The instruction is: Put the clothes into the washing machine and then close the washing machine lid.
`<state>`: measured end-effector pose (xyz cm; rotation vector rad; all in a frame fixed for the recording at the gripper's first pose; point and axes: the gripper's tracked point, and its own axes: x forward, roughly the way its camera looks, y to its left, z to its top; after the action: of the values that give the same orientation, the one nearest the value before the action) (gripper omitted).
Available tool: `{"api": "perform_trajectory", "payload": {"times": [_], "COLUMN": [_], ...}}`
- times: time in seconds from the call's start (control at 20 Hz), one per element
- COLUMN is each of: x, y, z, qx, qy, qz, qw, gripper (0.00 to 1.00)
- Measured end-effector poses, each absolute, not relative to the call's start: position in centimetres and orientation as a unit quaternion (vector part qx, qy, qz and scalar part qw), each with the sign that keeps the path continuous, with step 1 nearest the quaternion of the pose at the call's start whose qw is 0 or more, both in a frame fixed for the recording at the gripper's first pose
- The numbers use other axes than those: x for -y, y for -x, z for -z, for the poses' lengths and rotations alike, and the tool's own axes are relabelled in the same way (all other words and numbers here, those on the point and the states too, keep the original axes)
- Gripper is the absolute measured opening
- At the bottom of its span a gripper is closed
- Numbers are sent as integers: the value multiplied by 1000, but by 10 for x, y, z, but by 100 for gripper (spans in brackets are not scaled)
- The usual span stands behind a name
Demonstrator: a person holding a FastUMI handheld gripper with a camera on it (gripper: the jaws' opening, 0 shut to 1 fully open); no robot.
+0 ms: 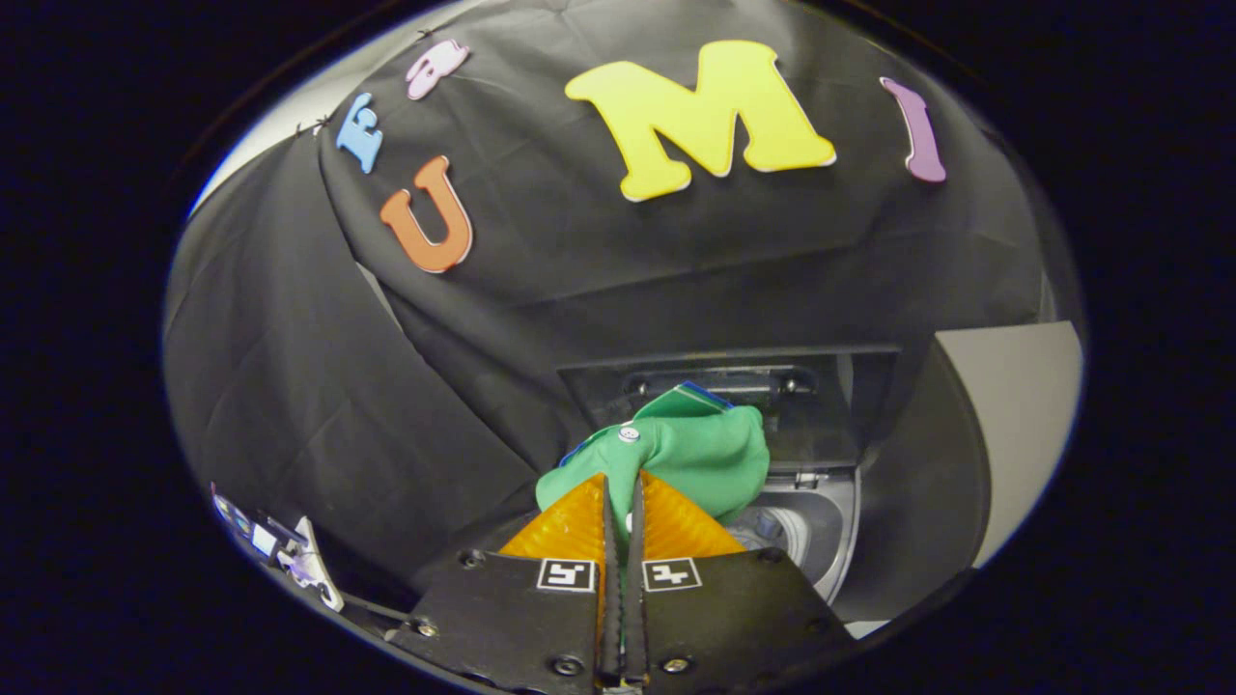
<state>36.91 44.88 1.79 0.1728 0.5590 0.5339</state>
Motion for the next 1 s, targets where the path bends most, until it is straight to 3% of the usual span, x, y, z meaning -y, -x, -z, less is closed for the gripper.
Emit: {"api": "perform_trajectory", "payload": {"times": [0.7,1.0], "x": [-453,-454], "y": [-434,-425], "z": [171,197], "qx": [-399,-450], "qy": [-59,-45], "qz": [-175,-152], "qw": [898,879], "gripper": [5,5]}}
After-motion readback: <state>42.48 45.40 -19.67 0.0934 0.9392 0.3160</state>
